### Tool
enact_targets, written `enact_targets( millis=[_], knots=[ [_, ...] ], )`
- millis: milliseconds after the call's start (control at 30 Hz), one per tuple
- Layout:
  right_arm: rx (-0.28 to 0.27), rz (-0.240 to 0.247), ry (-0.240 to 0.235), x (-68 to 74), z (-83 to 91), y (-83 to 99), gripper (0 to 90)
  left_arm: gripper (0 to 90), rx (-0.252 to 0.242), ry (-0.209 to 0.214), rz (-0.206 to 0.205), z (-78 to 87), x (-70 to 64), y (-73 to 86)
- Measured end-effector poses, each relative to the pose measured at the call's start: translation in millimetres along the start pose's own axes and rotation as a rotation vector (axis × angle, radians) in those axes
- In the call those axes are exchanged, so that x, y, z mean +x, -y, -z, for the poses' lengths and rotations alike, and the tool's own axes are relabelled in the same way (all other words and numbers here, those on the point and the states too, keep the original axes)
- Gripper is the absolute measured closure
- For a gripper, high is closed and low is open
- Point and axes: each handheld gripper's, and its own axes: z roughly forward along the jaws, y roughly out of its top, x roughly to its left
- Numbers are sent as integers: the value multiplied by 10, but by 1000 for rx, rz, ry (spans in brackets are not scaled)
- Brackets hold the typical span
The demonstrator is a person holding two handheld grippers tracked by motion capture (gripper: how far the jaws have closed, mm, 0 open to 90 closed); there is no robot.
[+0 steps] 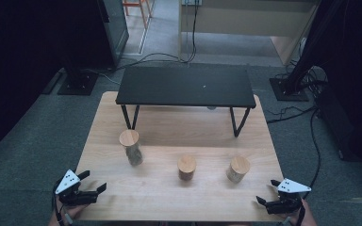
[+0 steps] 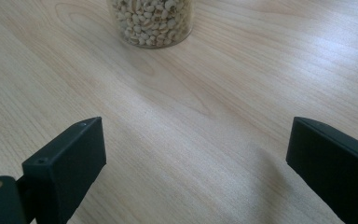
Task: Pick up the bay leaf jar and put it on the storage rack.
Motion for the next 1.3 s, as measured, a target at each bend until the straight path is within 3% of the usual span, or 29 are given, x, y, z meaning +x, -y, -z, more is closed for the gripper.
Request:
enact_targets(
  millis=[567, 767, 1100, 1300],
  knots=[
    [-6, 7, -6, -6, 6, 12, 36, 47, -9, -5, 8, -9, -1, 6],
    [-3, 7, -7, -10, 2, 8, 35, 47, -9, 37, 33, -8, 92, 2],
    [5, 4, -8, -11, -4, -6, 33, 48, -35, 48, 48, 9, 107, 35],
    [4, 1, -7, -16, -3, -5, 32, 48, 9, 24, 32, -45, 64, -58]
  ],
)
